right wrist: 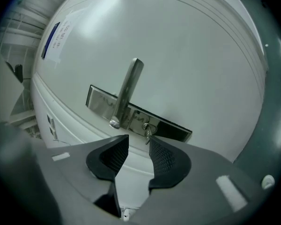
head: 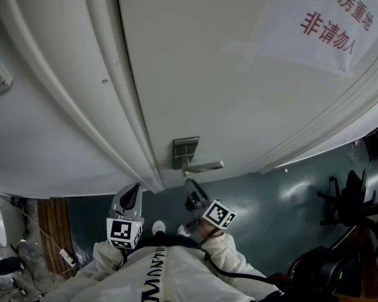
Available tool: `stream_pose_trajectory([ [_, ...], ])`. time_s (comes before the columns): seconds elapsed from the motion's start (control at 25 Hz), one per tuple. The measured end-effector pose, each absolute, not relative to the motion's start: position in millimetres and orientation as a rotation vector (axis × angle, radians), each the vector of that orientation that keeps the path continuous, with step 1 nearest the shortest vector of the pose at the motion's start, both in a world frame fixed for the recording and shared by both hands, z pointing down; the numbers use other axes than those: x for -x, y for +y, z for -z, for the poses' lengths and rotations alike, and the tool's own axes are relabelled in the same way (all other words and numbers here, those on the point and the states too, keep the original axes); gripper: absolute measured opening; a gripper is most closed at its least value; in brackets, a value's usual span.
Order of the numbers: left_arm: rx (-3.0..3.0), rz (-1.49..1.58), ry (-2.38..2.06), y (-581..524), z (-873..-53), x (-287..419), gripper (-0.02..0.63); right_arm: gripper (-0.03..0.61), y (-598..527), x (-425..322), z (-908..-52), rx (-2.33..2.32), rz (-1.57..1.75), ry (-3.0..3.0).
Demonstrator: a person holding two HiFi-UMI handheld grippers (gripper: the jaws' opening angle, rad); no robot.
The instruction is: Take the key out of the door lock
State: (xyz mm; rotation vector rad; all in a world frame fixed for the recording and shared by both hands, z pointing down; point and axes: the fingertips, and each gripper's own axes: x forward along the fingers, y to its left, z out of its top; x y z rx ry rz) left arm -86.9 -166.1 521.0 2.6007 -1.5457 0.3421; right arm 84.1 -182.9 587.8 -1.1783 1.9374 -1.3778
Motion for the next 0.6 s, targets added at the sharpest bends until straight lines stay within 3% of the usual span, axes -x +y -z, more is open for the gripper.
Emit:
stream_pose_trajectory([
  [0.6, -2.541, -0.403, -1.556, -160.1, -534.7, 89.6, 0.0, 0.109, -218.7, -80.1, -614.4, 0.952, 1.529, 1.751],
])
